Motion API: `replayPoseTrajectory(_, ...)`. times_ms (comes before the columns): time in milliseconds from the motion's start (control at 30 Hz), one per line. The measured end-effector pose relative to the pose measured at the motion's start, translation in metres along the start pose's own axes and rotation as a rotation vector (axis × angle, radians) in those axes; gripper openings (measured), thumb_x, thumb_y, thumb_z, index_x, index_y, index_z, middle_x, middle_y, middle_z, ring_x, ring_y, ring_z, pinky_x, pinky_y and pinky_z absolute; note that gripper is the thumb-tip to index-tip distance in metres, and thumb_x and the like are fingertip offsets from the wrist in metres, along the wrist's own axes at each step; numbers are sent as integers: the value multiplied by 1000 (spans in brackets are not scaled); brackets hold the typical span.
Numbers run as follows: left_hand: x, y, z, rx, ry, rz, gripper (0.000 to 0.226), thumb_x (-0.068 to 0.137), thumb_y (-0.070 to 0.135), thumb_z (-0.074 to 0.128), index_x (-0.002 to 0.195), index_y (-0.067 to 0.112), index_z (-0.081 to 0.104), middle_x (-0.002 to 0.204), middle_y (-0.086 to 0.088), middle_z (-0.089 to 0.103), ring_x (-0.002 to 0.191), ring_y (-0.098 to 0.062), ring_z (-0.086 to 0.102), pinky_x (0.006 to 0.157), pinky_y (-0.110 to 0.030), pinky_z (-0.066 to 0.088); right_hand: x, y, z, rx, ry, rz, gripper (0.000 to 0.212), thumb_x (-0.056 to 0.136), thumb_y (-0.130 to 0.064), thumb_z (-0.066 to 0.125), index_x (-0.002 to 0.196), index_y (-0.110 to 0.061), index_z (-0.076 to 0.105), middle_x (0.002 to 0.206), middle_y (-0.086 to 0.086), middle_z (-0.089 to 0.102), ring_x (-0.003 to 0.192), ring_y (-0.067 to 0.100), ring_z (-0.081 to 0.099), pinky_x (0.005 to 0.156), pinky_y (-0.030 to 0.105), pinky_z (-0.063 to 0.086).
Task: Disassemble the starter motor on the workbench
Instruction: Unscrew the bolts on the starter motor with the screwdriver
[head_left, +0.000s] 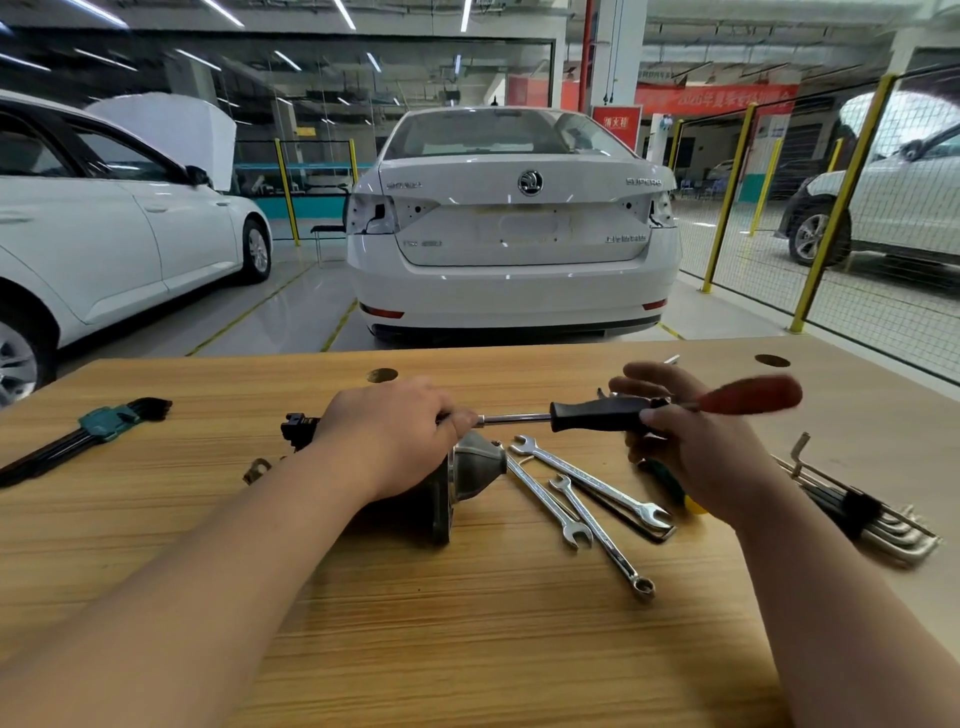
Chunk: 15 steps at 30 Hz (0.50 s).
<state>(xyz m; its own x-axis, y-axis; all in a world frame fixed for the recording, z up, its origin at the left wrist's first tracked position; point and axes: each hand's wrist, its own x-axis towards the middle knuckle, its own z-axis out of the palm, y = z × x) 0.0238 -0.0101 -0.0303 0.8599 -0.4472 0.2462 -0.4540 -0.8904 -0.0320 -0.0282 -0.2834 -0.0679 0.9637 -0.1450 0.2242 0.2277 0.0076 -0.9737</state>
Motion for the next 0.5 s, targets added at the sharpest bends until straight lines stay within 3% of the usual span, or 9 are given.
replayPoseTrajectory(67, -1, 0, 0, 19, 4, -6, 37, 92, 65, 16, 86, 42, 44, 88, 17, 42, 84, -8, 46, 62, -30, 34, 3, -1, 4, 75, 61, 78, 28, 98, -2, 44, 113, -21, 59, 82, 2, 72, 49, 13, 51, 43, 25, 44)
replayPoseTrajectory(133, -1, 1, 1, 39, 13, -22, 42, 90, 67, 13, 82, 40, 44, 86, 16, 41, 83, -10, 47, 61, -30, 32, 7, -4, 7, 57, 136, 213, 10, 99, -15, 51, 108, -15, 55, 66, 6, 54, 41, 9, 40, 35, 23, 35)
replayPoseTrajectory(233, -1, 1, 3, 56, 45, -25, 46, 89, 68, 12, 73, 38, 44, 81, 18, 40, 81, -11, 48, 58, -29, 30, 7, -3, 8, 148, 152, 374, 19, 98, -32, 56, 99, -13, 55, 64, -1, 34, 38, 7, 31, 31, 20, 28)
replayPoseTrajectory(367, -1, 1, 3, 56, 64, -21, 47, 87, 69, 11, 69, 37, 41, 80, 18, 40, 74, -7, 44, 53, -28, 25, 1, 0, 7, 295, 148, 366, 30, 102, -33, 43, 107, -10, 61, 56, -2, 35, 38, 9, 31, 33, 22, 30)
replayPoseTrajectory(500, -3, 1, 4, 57, 87, -16, 47, 86, 70, 10, 68, 37, 40, 79, 18, 40, 69, -3, 40, 52, -27, 24, -5, 9, 5, 17, 177, 234, 39, 103, -34, 36, 109, -7, 62, 44, 2, 46, 36, 14, 37, 34, 24, 32)
